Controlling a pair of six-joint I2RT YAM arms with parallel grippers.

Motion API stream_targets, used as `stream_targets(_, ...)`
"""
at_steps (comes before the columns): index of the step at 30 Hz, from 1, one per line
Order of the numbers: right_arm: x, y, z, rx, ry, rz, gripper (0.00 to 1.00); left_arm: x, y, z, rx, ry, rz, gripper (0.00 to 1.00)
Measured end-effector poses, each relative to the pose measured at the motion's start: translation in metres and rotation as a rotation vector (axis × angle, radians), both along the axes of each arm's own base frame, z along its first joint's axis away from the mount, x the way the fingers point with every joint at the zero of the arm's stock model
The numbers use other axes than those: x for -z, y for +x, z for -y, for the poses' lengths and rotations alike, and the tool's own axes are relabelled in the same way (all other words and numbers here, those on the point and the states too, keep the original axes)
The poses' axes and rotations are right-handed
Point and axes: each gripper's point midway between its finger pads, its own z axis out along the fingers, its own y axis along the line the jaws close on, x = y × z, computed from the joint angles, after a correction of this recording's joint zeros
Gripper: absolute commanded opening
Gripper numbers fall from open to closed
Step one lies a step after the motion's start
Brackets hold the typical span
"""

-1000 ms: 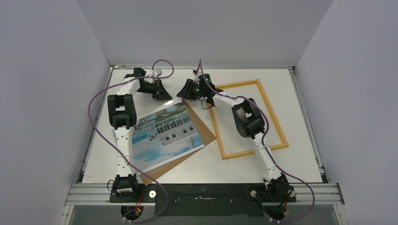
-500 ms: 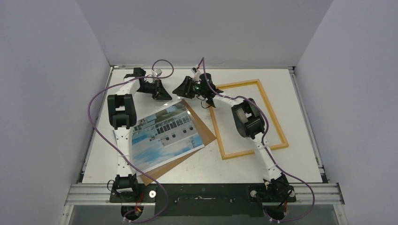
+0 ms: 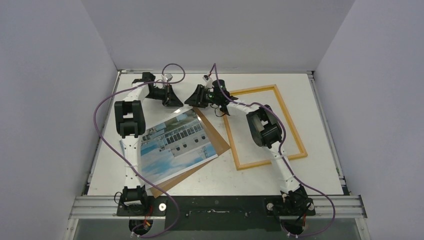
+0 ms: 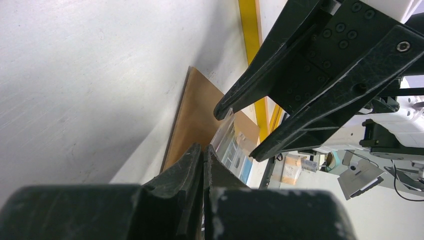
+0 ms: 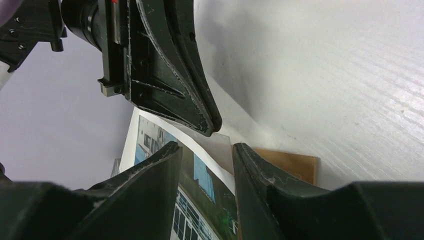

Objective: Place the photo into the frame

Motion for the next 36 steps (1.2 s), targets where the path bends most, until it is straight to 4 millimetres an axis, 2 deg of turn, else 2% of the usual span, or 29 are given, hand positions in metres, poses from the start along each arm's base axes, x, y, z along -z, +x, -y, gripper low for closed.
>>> stream_targets(15, 0.009, 0.002, 0.006, 0.01, -0.036, -0.007, 0.0, -0.002, 0.0, 0.001, 0.002, -0.01, 0.001, 0.0)
stream_targets(19, 0.007, 0.002, 0.005, 0.011, -0.031, -0.011, 0.0, -0.002, 0.0, 0.001, 0.002, -0.009, 0.001, 0.0)
stream_targets(22, 0.007, 0.003, 0.006, 0.013, -0.03, -0.014, 0.0, -0.002, 0.0, 0.001, 0.0, -0.009, -0.002, 0.21)
stream_targets(23, 0.007, 0.003, 0.006, 0.016, -0.03, -0.013, 0.0, -0.004, 0.001, 0.001, -0.001, -0.009, -0.003, 0.32)
stream_targets(25, 0.006, 0.004, 0.006, 0.021, -0.032, -0.01, 0.0, -0.01, 0.003, 0.001, -0.005, -0.011, -0.003, 0.42)
stream_targets(27, 0.003, 0.005, 0.007, 0.025, -0.039, -0.003, 0.0, -0.018, 0.007, 0.002, -0.006, -0.011, 0.016, 0.48)
stream_targets(30, -0.011, 0.005, 0.01, 0.027, -0.056, 0.028, 0.0, -0.037, 0.011, 0.002, -0.008, -0.009, 0.056, 0.52)
stream_targets(36, -0.072, 0.003, 0.019, 0.031, -0.09, 0.157, 0.0, -0.088, 0.019, 0.001, -0.016, 0.006, 0.175, 0.61)
